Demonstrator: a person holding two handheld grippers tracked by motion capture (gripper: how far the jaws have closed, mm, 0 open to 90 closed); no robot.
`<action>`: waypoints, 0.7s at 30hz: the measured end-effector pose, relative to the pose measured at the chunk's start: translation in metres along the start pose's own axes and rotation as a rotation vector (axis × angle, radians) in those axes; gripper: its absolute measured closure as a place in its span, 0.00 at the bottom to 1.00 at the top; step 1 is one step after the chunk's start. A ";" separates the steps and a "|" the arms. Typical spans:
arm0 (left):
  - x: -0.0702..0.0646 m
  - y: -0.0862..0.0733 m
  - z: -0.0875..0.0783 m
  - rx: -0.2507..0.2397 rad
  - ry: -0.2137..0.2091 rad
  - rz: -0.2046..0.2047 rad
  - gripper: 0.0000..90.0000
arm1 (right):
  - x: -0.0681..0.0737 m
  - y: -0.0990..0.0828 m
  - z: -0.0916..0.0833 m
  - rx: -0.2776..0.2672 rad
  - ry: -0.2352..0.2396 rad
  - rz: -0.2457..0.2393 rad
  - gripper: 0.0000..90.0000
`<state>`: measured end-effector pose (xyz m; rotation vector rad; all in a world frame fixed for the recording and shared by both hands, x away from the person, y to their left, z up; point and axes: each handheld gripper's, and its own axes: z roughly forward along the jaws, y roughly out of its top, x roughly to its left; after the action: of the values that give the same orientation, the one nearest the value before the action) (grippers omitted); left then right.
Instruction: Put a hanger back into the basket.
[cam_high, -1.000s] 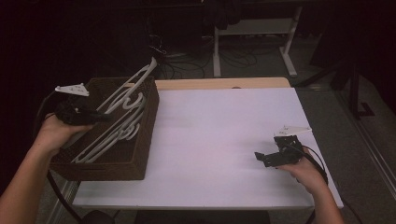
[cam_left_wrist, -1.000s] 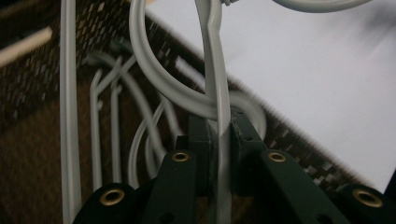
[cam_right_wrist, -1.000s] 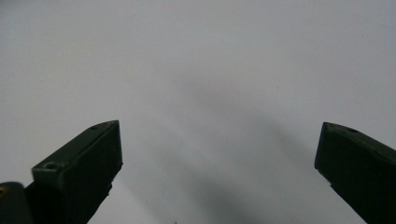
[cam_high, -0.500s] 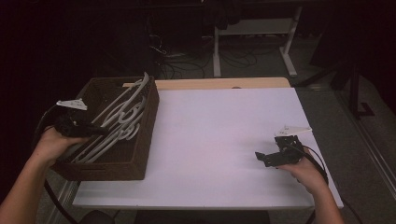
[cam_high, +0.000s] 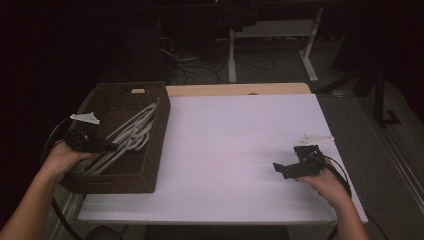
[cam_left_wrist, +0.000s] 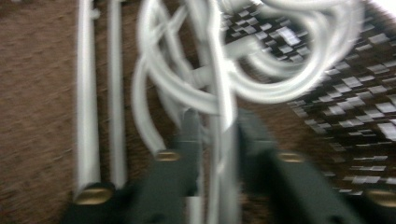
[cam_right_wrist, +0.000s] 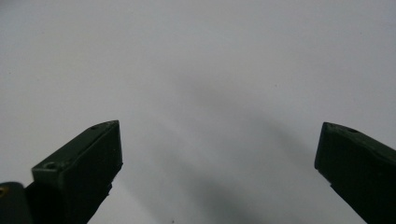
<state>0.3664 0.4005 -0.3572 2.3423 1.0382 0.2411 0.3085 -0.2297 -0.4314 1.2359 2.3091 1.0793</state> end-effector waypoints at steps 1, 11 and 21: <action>0.000 0.000 0.000 -0.010 0.002 -0.006 0.63 | 0.000 0.000 0.000 -0.002 -0.001 0.001 0.01; -0.014 0.012 -0.018 -0.212 -0.052 -0.045 0.32 | 0.003 0.008 -0.009 -0.037 0.016 -0.002 0.01; -0.057 0.036 -0.015 -0.355 -0.144 0.018 0.19 | 0.011 0.028 -0.026 -0.107 0.060 -0.017 0.01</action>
<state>0.3439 0.3460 -0.3215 2.0177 0.8298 0.2384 0.3031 -0.2233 -0.3926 1.1564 2.2682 1.2330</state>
